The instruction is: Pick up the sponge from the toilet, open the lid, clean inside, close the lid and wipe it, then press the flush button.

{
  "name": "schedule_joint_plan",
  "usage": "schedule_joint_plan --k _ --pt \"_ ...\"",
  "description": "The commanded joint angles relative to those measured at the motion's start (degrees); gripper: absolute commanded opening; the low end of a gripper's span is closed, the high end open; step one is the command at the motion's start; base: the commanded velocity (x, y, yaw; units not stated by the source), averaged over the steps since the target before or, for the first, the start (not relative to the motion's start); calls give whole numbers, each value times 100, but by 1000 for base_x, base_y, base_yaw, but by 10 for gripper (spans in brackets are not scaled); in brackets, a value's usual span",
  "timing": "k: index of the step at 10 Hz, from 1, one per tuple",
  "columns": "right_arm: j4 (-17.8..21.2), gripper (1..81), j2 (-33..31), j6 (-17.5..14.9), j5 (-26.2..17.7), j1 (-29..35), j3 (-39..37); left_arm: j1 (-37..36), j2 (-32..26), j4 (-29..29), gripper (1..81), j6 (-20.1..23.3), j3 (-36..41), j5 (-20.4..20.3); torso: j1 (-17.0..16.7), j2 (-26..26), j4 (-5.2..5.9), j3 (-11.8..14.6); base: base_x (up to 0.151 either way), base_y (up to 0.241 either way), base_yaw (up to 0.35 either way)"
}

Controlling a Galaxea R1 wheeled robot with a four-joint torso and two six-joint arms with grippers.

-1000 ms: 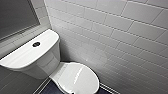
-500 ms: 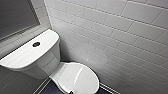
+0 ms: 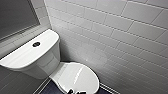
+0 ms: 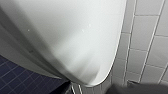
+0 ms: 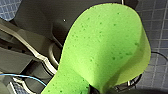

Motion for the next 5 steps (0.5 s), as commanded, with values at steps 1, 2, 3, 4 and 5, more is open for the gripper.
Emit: schedule_joint_plan --k 1,2,3,4,5 --pt "-110 10 -201 -8 -425 -279 93 -560 109 36 811 -187 -133 176 0 0 0 0 0 0 0" --pt "-110 10 -192 -17 -433 -270 111 -595 153 36 811 -205 -239 176 0 0 0 0 0 0 0" --pt "-110 10 -183 -17 -433 -270 137 -640 180 28 811 -222 -309 176 0 0 0 0 0 0 0" --pt "-110 10 -174 -17 -433 -279 155 -683 162 36 811 -284 -309 159 0 0 0 0 0 0 0" --pt "-110 10 -174 -8 -433 -279 147 -727 145 36 811 -328 -266 105 0 0 0 0 0 0 0"
